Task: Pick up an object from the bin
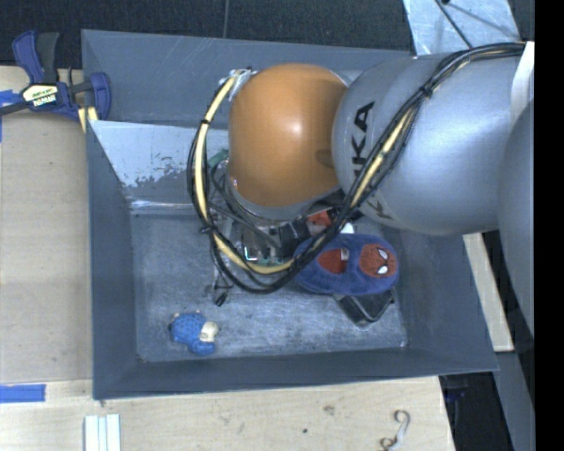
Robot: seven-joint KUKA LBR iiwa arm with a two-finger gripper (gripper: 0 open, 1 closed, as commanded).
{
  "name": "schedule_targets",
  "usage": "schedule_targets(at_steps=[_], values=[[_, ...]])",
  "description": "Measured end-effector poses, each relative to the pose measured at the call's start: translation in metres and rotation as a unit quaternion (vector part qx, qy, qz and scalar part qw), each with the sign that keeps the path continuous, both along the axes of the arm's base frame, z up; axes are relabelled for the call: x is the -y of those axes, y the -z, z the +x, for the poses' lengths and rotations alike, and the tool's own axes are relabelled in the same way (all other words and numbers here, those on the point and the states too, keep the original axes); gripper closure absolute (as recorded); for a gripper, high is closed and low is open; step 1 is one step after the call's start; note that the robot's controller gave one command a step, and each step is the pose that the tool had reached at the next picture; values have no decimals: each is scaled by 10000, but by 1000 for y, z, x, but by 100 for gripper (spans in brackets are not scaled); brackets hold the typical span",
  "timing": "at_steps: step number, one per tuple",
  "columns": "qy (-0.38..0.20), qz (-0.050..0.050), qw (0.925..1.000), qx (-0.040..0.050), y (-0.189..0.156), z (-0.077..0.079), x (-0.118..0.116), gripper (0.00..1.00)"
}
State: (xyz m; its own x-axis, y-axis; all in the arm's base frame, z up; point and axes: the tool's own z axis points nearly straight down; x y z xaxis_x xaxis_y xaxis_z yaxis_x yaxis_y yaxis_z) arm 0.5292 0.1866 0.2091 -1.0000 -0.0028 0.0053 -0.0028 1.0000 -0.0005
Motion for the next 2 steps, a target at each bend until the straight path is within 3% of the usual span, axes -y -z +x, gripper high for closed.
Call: schedule_targets(at_steps=[1, 2], values=[[-1642, -2, 9864, 3, 142, -38, 16, 0], [-1623, 9, 9867, 28, 139, -36, 16, 100]])
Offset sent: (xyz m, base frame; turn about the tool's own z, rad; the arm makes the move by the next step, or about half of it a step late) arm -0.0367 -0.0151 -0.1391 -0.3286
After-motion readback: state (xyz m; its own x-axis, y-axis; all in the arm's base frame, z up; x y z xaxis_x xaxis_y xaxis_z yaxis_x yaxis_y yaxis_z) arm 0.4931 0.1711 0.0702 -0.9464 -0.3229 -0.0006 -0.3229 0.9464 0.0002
